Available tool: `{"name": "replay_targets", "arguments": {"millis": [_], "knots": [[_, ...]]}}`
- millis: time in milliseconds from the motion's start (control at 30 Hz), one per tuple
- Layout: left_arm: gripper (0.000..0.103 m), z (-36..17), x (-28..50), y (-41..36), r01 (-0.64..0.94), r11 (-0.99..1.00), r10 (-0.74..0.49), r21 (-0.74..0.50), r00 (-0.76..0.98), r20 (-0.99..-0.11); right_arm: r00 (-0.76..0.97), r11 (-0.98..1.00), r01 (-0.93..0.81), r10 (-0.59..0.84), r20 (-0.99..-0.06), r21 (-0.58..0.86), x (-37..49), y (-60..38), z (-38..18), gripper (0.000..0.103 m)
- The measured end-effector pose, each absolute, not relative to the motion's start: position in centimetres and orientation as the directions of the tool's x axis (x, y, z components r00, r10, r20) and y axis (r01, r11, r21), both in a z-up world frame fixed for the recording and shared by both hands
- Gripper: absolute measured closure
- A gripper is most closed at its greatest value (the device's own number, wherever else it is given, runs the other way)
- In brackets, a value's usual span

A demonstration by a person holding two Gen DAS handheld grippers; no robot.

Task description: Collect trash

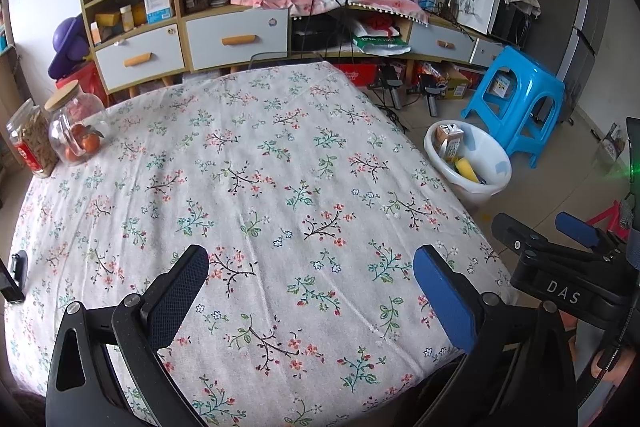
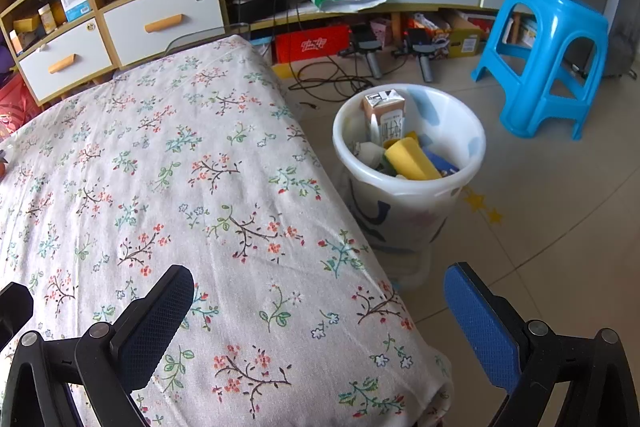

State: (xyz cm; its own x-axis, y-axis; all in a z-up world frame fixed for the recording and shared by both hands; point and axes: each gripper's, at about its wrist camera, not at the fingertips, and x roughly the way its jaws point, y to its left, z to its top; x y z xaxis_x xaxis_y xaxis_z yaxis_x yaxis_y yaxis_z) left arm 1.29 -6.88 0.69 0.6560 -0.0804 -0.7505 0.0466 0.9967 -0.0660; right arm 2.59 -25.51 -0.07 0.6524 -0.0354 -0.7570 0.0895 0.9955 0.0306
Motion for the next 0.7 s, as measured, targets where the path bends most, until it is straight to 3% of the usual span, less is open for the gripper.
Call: {"name": "replay_targets", "arguments": {"millis": [700], "knots": [[0.0, 0.16, 1.64, -6.91, 0.038, 0.995, -0.096, -0.093, 0.627, -0.773, 0.652, 0.995, 0.095, -0.038, -0.757, 0.032, 2.74, -25.62, -0.01, 0.0]]}}
